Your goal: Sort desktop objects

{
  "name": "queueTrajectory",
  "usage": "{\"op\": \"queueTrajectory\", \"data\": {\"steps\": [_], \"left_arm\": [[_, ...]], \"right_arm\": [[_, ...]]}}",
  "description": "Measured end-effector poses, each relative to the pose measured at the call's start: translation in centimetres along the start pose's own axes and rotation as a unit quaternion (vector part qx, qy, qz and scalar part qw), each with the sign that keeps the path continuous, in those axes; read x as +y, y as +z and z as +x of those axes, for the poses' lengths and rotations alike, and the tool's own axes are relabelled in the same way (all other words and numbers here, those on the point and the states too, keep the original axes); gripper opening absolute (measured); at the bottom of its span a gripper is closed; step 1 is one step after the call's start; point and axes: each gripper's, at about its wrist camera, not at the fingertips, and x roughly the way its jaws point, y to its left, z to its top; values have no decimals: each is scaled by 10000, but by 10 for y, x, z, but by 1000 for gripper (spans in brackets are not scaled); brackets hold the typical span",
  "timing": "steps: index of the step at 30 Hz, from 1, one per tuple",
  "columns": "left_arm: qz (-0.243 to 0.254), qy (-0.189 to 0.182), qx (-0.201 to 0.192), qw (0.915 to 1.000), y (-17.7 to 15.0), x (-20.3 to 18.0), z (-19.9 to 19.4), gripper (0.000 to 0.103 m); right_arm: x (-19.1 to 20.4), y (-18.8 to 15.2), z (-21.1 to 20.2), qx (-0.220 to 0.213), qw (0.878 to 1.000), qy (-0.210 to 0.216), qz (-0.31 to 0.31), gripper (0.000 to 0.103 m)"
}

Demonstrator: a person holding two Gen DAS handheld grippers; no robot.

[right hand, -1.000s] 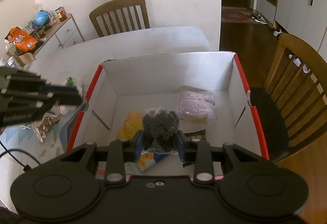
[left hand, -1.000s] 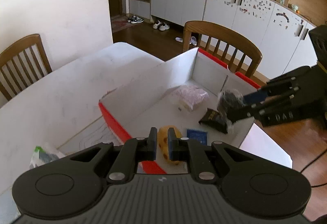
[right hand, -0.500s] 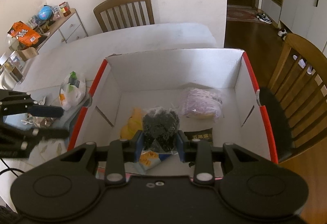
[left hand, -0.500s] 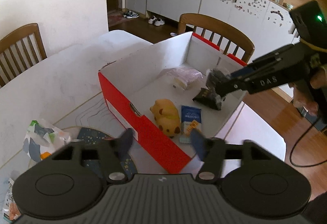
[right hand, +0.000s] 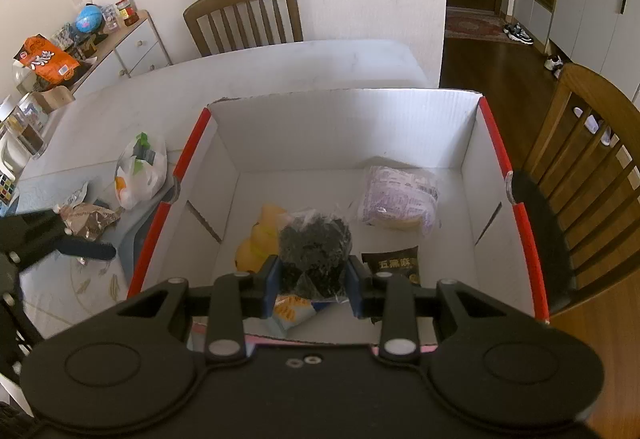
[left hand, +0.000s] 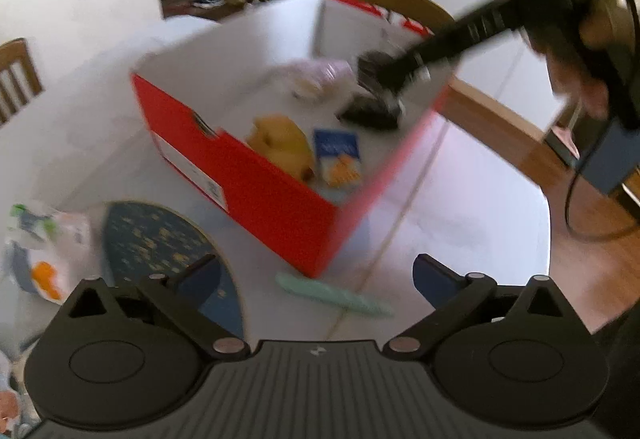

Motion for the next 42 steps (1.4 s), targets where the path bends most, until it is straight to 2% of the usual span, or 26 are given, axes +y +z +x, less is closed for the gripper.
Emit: {"op": "queueTrajectory", "data": {"steps": [5, 17, 22, 36, 38, 42], "left_arm": [[438, -73, 228, 9988, -17, -12, 28, 103], [609, -145, 258, 9977, -27, -16, 56, 103], [769, -8, 345, 9964, -28, -17, 66, 103], [820, 34, 249, 9963, -31, -15, 68, 103], [834, 29, 254, 9962, -30, -16, 67, 98], [812, -19, 269, 9963, -29, -16, 67, 97]], "right_arm": [[0, -1, 0, -2, 10000, 1, -12, 33], [0, -2, 8, 123, 9999, -37, -53, 33], [0, -2, 11, 165, 9998, -37, -60, 33], [-1, 0, 14, 206, 9998, -61, -61, 34], [-1, 0, 14, 203, 9998, -64, -62, 34], [-1, 0, 14, 205, 9997, -73, -63, 34]]}}
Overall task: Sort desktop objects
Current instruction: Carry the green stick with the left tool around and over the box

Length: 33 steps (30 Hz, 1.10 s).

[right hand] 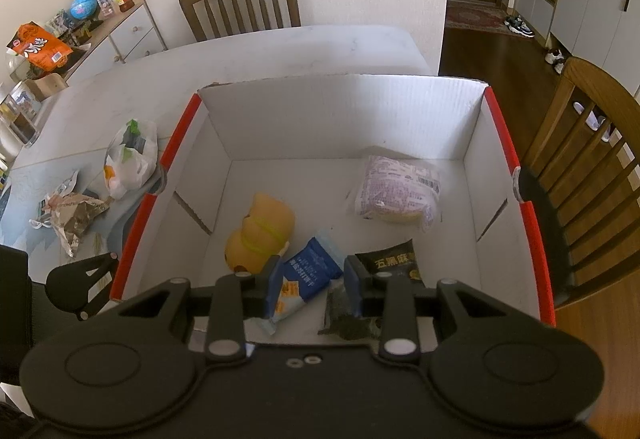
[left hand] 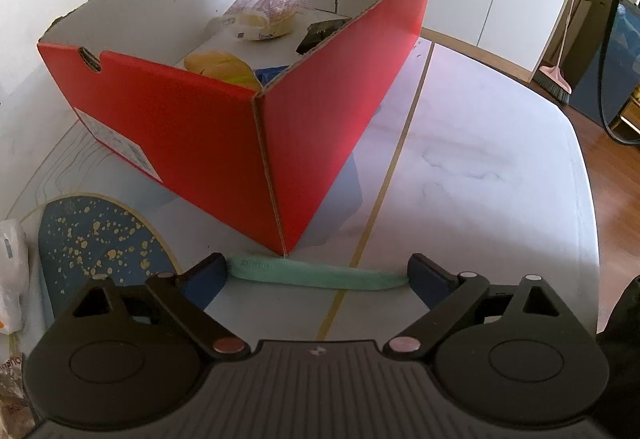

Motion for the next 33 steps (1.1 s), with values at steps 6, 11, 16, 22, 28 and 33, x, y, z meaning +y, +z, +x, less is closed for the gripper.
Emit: {"op": "queueTrajectory", "data": {"steps": [6, 11, 16, 22, 28, 33], "left_arm": [[-181, -31, -25, 9998, -1, 3, -6, 97], [-344, -39, -200, 9992, 0, 7, -27, 97], [-362, -18, -375, 9986, 7, 8, -55, 97], [-235, -67, -598, 9979, 21, 6, -87, 97], [-159, -14, -990, 9950, 46, 10, -111, 97], [-218, 79, -1160, 9930, 81, 23, -106, 97]], "right_arm": [[-1, 3, 0, -14, 10000, -13, 9, 33], [-1, 3, 0, -16, 10000, -7, 6, 33], [-1, 4, -2, -39, 10000, 2, -15, 33], [-1, 5, -3, -73, 10000, 32, -19, 33], [-4, 5, -3, -98, 9999, 49, -2, 33], [-8, 4, -1, -81, 10000, 35, 36, 33]]}}
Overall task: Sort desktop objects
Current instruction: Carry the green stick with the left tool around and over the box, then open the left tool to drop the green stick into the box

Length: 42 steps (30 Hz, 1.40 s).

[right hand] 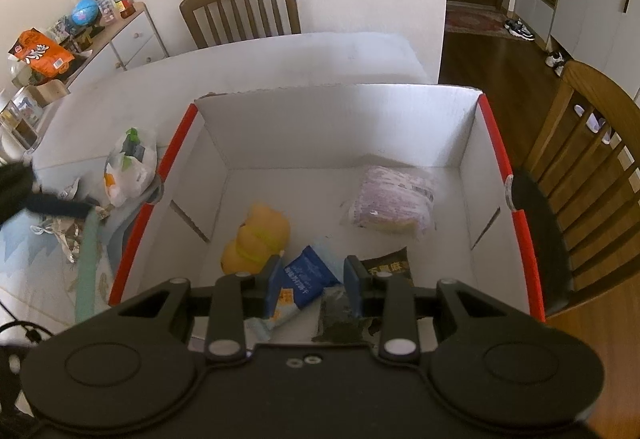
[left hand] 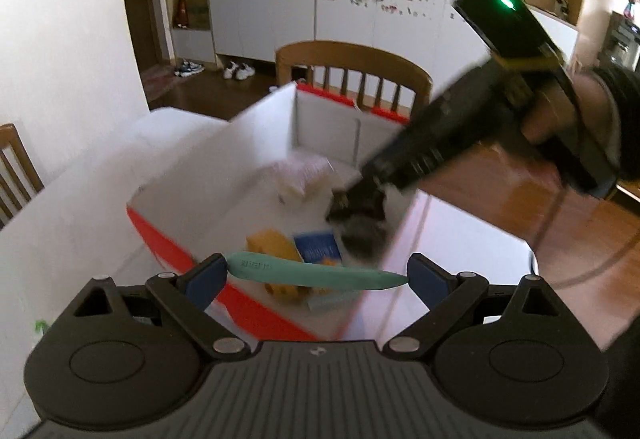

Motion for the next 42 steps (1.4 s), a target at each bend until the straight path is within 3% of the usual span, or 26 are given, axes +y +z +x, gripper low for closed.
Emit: {"op": "queueTrajectory", "data": {"steps": [8, 17, 24, 27, 29, 30, 36, 42], "left_arm": [[-204, 32, 42, 9998, 41, 23, 56, 97], [-383, 228, 678, 9967, 58, 38, 130, 97], [-472, 331, 1234, 9907, 60, 44, 166, 97], [-568, 312, 1393, 9881, 61, 47, 172, 97], [-591, 292, 1488, 9867, 64, 48, 175, 97], [-586, 326, 1542, 9858, 65, 48, 177, 97], [-616, 365, 1914, 9789, 67, 49, 190, 97], [-678, 336, 2045, 9759, 68, 49, 196, 98]], "right_arm": [[-9, -4, 5, 63, 9999, -55, 66, 33], [-17, -8, 15, 208, 9995, -216, 44, 34], [-21, -9, 28, 295, 9991, -292, 1, 37], [-24, -11, 30, 307, 9992, -258, -11, 45], [-24, -13, 30, 245, 9994, -240, -24, 74], [-23, -12, 29, 194, 9995, -239, -46, 78], [-18, -13, 30, 155, 9996, -123, -214, 87], [-15, -13, 28, 18, 9996, -21, -275, 96]]}}
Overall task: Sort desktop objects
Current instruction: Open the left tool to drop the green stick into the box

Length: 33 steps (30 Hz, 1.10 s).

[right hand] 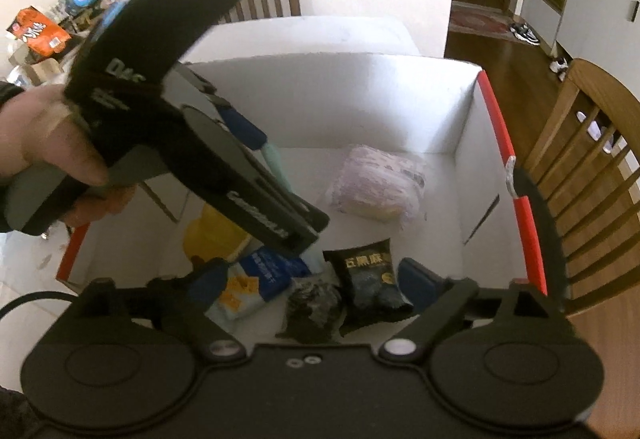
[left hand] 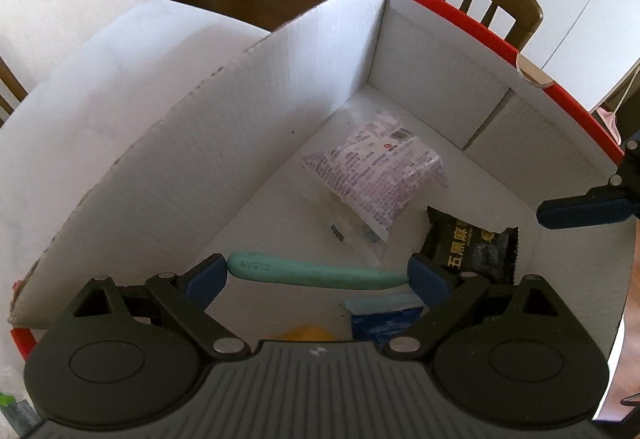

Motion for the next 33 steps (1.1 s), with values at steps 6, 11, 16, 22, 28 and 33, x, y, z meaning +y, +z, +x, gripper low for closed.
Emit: {"op": "queueTrajectory", "data": {"steps": [6, 11, 16, 22, 28, 33], "left_arm": [[-41, -16, 104, 9999, 1, -2, 5, 101], [-100, -39, 38, 9999, -2, -2, -1, 103], [-268, -282, -240, 9990, -13, 1, -22, 103], [-362, -303, -707, 9964, -26, 1, -61, 103], [-538, -202, -1120, 9920, -39, 4, -98, 103], [-704, 38, -1481, 9865, -66, 14, -132, 103]], "right_arm": [[2, 0, -4, -50, 10000, 1, -8, 97], [5, -2, -10, -116, 9999, -14, 0, 99], [10, -2, -20, -212, 9998, -1, 11, 99], [21, -1, -38, -353, 9993, 5, -79, 99], [37, 0, -51, -444, 9989, -14, -153, 100], [57, -1, -60, -539, 9983, -6, -205, 100]]}}
